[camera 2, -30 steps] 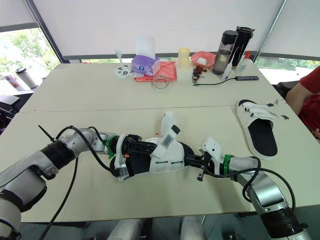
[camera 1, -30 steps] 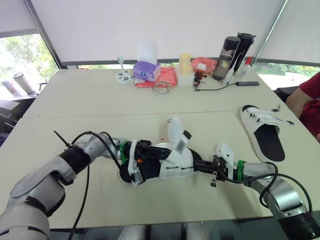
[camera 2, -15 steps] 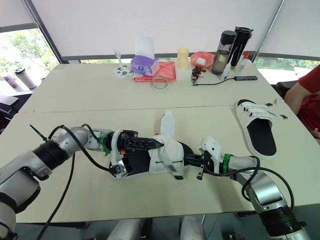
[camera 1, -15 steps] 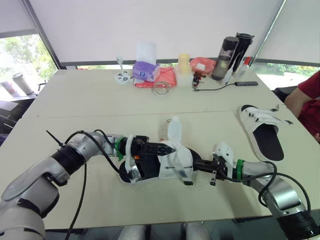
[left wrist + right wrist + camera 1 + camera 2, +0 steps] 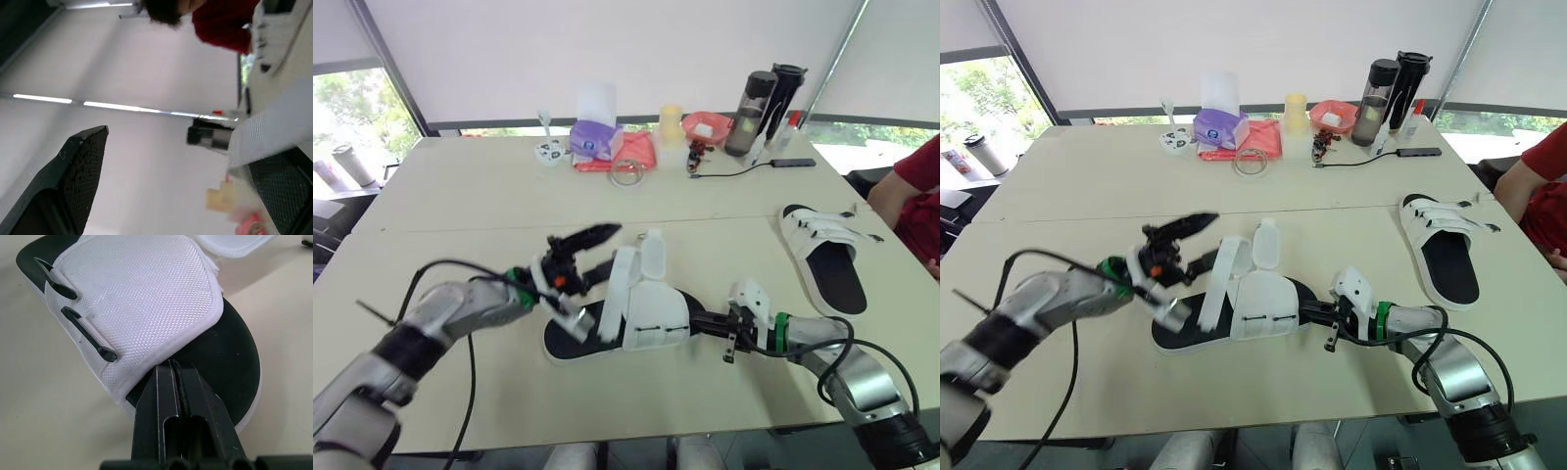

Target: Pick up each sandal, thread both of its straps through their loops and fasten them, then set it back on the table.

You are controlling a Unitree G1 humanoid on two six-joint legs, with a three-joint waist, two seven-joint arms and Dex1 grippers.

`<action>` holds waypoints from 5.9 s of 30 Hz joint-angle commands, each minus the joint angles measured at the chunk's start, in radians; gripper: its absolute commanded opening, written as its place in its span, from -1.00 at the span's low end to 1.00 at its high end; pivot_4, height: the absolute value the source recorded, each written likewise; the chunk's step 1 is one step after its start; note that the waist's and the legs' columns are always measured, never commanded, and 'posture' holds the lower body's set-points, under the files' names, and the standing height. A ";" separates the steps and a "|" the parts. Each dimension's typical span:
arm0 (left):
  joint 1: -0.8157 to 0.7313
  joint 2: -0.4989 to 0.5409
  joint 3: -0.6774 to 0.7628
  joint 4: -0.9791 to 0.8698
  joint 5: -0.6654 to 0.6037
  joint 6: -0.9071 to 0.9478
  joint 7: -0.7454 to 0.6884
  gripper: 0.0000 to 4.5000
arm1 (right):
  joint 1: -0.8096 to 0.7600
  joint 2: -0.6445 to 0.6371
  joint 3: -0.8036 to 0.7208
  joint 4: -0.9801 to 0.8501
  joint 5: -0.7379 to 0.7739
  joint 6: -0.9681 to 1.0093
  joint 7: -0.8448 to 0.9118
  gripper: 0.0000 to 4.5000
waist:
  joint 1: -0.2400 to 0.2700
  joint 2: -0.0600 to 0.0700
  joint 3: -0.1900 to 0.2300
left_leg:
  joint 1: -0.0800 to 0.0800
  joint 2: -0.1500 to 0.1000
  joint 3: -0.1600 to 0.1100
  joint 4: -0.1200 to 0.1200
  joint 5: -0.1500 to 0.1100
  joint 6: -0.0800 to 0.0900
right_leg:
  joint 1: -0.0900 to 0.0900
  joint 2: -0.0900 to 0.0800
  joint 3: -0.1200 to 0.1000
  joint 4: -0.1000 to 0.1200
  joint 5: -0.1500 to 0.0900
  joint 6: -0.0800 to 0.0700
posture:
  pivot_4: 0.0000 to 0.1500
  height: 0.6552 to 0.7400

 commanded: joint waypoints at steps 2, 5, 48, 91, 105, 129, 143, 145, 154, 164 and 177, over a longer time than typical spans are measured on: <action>0.055 0.005 0.094 -0.060 0.025 -0.051 -0.057 0.98 | -0.010 0.013 0.023 0.079 -0.051 0.014 -0.019 -1.00 | 0.004 -0.001 0.000 | 0.005 0.001 0.000 0.000 -0.002 -0.003 | 0.004 0.001 0.000 -0.001 -0.002 -0.004 | 1.00 1.00; 0.076 0.009 0.122 -0.020 0.047 -0.084 -0.080 0.98 | -0.026 0.016 0.026 0.092 -0.053 0.012 -0.014 -1.00 | 0.003 -0.001 -0.001 | 0.009 0.002 0.000 0.000 -0.002 -0.003 | 0.008 0.001 0.000 -0.002 -0.003 -0.006 | 1.00 1.00; 0.438 -0.090 0.293 -0.482 -1.621 1.478 -1.170 0.98 | -0.045 0.006 0.041 0.100 -0.045 0.029 0.065 -1.00 | 0.001 0.001 -0.002 | 0.009 0.008 0.002 -0.011 -0.005 -0.006 | 0.004 -0.001 0.002 -0.007 -0.013 -0.020 | 1.00 1.00; 0.070 -0.285 0.319 -0.046 -1.300 1.453 -1.481 -0.98 | -0.008 0.037 0.093 -0.092 0.021 0.188 0.070 -1.00 | 0.004 0.000 -0.001 | 0.000 0.006 0.001 -0.017 -0.003 -0.004 | -0.001 0.001 -0.004 -0.013 -0.012 -0.020 | 1.00 1.00; 0.137 -0.240 0.358 -0.122 -1.356 1.597 -1.545 0.46 | -0.028 0.031 0.093 -0.023 -0.022 0.111 0.050 -1.00 | 0.002 0.000 -0.001 | 0.002 0.006 0.000 -0.017 -0.003 -0.004 | -0.001 0.001 -0.004 -0.011 -0.012 -0.020 | 1.00 1.00; 0.139 -0.234 0.412 -0.118 -1.380 1.609 -1.574 -0.98 | -0.043 0.024 0.096 0.032 -0.035 0.066 0.047 -1.00 | 0.002 0.000 -0.001 | 0.008 0.007 0.000 -0.017 -0.003 -0.005 | 0.001 0.000 -0.004 -0.011 -0.012 -0.020 | 1.00 1.00; 0.041 -0.216 0.550 -0.146 -1.589 1.863 -1.568 -0.98 | -0.039 0.027 0.098 0.044 -0.040 0.060 0.042 -1.00 | -0.003 -0.001 0.000 | 0.007 0.007 0.000 -0.017 -0.003 -0.005 | 0.001 0.001 -0.004 -0.010 -0.012 -0.020 | 1.00 1.00; 0.039 -0.203 0.553 -0.150 -1.592 1.879 -1.573 -0.98 | -0.038 0.025 0.099 0.043 -0.041 0.059 0.042 -1.00 | -0.002 -0.002 0.000 | 0.007 0.008 0.000 -0.017 -0.003 -0.005 | 0.000 0.001 -0.004 -0.010 -0.012 -0.020 | 1.00 1.00; 0.085 -0.211 0.524 -0.168 -1.568 1.844 -1.541 0.02 | -0.040 0.023 0.101 0.048 -0.044 0.055 0.043 -1.00 | 0.003 -0.002 -0.001 | 0.009 0.007 0.000 -0.017 -0.004 -0.007 | 0.003 0.001 -0.004 -0.011 -0.012 -0.021 | 1.00 1.00; 0.037 -0.264 0.535 -0.159 -1.603 1.876 -1.487 0.99 | -0.041 0.023 0.102 0.051 -0.045 0.055 0.041 -1.00 | 0.002 -0.002 -0.001 | 0.010 0.008 0.000 -0.017 -0.004 -0.007 | 0.003 0.001 -0.004 -0.012 -0.012 -0.021 | 1.00 1.00; 0.109 -0.195 0.439 -0.229 -1.561 1.846 -1.576 0.99 | -0.033 0.030 0.099 0.047 -0.044 0.056 0.028 -1.00 | 0.000 -0.002 -0.002 | 0.010 0.008 0.000 -0.017 -0.004 -0.007 | 0.003 0.000 -0.004 -0.012 -0.012 -0.021 | 1.00 1.00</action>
